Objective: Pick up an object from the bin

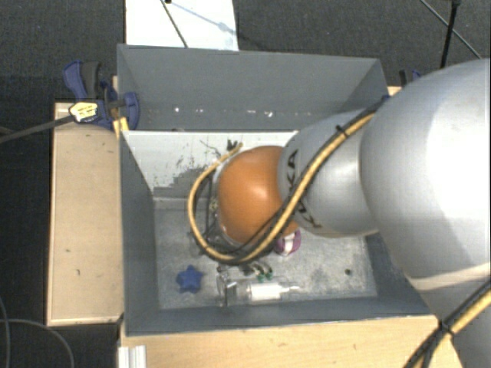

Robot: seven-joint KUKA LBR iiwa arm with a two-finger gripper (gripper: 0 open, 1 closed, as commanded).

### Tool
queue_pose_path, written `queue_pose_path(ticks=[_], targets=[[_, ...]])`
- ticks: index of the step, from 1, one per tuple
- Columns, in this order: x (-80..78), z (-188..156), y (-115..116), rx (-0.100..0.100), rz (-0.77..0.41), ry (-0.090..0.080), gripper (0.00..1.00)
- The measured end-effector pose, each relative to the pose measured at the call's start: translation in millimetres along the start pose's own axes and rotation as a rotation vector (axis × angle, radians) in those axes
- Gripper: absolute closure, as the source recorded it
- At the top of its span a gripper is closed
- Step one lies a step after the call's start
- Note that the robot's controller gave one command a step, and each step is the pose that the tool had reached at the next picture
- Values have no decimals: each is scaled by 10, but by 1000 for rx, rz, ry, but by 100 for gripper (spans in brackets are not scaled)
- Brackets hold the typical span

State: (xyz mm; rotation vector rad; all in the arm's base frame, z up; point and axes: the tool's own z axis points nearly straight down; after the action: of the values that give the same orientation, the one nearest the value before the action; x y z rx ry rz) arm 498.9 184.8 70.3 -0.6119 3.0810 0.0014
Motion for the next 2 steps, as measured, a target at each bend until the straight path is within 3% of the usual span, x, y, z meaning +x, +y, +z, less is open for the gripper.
queue_pose_path(ticks=[1,2], targets=[[-102,-2,375,-1,-278,-5,0],[-103,-7,360,0,-270,-5,100]])
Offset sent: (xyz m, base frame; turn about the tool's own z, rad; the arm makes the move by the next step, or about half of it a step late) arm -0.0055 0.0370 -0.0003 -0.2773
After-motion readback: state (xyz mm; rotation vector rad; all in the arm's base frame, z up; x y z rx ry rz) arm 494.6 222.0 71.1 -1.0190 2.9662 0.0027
